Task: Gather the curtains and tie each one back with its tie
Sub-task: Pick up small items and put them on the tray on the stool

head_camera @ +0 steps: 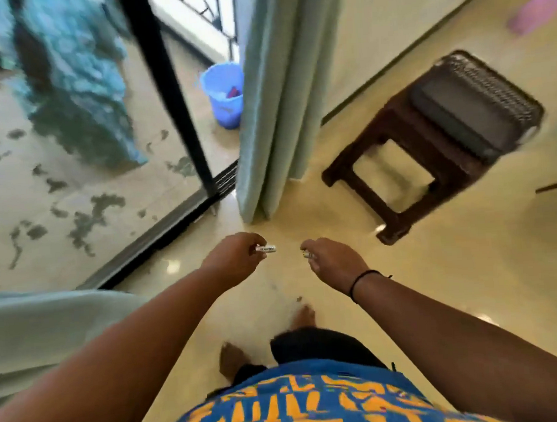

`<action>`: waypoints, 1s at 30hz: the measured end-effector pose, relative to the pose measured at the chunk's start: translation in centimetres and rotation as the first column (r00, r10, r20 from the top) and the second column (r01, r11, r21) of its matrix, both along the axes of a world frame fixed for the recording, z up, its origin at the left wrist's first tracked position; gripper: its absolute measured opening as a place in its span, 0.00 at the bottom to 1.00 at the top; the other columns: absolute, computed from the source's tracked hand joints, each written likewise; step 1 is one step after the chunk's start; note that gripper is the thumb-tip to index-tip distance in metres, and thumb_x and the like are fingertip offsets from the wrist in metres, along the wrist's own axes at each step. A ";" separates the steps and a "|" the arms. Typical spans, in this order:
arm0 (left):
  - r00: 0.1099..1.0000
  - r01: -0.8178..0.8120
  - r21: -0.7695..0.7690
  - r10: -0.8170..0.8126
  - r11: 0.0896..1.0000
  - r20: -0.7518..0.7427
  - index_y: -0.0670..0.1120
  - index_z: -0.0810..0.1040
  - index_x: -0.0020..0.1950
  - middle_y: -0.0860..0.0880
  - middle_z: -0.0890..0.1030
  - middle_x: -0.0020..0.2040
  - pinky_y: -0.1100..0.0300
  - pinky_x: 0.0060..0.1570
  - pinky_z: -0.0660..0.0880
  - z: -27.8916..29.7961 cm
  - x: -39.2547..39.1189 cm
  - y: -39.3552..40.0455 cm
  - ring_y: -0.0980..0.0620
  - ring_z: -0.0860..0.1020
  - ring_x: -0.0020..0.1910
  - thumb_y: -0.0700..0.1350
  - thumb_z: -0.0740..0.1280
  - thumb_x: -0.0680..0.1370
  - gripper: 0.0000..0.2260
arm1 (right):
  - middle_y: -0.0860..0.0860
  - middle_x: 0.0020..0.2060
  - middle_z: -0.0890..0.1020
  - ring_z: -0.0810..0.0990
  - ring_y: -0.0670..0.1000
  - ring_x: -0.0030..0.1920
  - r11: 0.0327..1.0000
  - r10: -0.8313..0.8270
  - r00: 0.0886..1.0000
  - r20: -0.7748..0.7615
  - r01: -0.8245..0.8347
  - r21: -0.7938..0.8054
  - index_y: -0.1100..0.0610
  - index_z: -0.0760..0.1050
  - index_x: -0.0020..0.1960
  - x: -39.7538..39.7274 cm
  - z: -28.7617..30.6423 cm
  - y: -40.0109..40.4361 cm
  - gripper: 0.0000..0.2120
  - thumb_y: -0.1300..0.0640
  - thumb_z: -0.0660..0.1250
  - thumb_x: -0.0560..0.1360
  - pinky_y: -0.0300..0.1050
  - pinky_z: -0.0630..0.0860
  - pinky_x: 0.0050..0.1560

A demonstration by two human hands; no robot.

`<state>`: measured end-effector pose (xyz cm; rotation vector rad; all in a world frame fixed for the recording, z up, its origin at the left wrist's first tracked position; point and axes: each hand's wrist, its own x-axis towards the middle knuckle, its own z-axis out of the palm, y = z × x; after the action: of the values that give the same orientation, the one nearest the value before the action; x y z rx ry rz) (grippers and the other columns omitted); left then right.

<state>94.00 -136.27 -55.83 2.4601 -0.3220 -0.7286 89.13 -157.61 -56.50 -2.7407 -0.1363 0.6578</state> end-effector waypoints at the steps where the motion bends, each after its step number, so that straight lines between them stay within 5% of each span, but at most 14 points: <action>1: 0.998 0.055 -0.003 -0.055 0.998 0.015 0.50 0.78 0.60 0.49 0.79 0.51 0.60 0.46 0.69 1.1 -0.4 -2.2 0.49 0.77 0.51 0.49 0.66 0.77 0.12 | 0.56 0.57 0.76 0.76 0.60 0.55 0.999 -0.040 0.999 0.017 0.040 -0.005 0.51 0.69 0.67 -1.4 1.0 -2.0 0.16 0.57 0.56 0.80 0.51 0.73 0.52; 8: 0.953 0.296 0.007 -0.296 0.955 0.060 0.51 0.78 0.59 0.50 0.81 0.52 0.58 0.49 0.75 4.5 -2.9 -20.2 0.52 0.77 0.48 0.50 0.67 0.77 0.12 | 0.55 0.59 0.77 0.75 0.59 0.58 0.928 -0.373 0.924 0.084 0.371 0.036 0.49 0.69 0.66 -7.2 4.9 -17.3 0.16 0.56 0.54 0.80 0.51 0.74 0.56; 12: 0.966 0.258 -0.064 -0.257 0.964 0.029 0.50 0.79 0.58 0.52 0.80 0.48 0.64 0.39 0.71 5.4 -5.1 -31.1 0.55 0.75 0.43 0.48 0.67 0.77 0.10 | 0.55 0.59 0.77 0.75 0.58 0.59 0.877 -0.480 0.871 0.105 0.475 0.075 0.51 0.71 0.64 -9.9 6.4 -26.8 0.16 0.57 0.57 0.79 0.49 0.72 0.55; 19: 0.964 0.255 -0.168 -0.264 0.952 -0.035 0.50 0.79 0.57 0.52 0.81 0.50 0.57 0.51 0.77 7.5 -5.0 -42.2 0.54 0.78 0.49 0.47 0.67 0.77 0.10 | 0.55 0.55 0.78 0.76 0.57 0.55 0.781 -0.625 0.776 0.089 0.618 0.091 0.52 0.74 0.60 -10.4 8.0 -38.1 0.13 0.58 0.57 0.77 0.46 0.72 0.53; 25: 0.993 -0.041 -0.188 0.019 0.981 -0.117 0.50 0.79 0.50 0.50 0.81 0.43 0.57 0.40 0.75 7.0 1.9 -45.6 0.51 0.79 0.42 0.51 0.66 0.77 0.07 | 0.55 0.52 0.78 0.77 0.58 0.53 0.780 -0.626 0.774 0.093 0.623 0.063 0.55 0.75 0.56 -4.7 8.8 -42.3 0.12 0.59 0.57 0.76 0.44 0.70 0.46; 30: 0.857 -0.420 -0.167 0.330 0.892 -0.396 0.42 0.78 0.40 0.44 0.80 0.37 0.54 0.44 0.76 5.6 9.5 -50.9 0.47 0.78 0.39 0.44 0.63 0.78 0.10 | 0.54 0.55 0.79 0.76 0.58 0.56 0.817 -0.572 0.815 0.094 0.576 -0.015 0.55 0.74 0.57 2.5 9.1 -46.0 0.11 0.57 0.57 0.77 0.44 0.70 0.48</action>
<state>103.49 -187.21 -50.25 2.0129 0.2005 -0.8803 91.62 -203.61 -47.42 -2.6318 0.6763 0.3683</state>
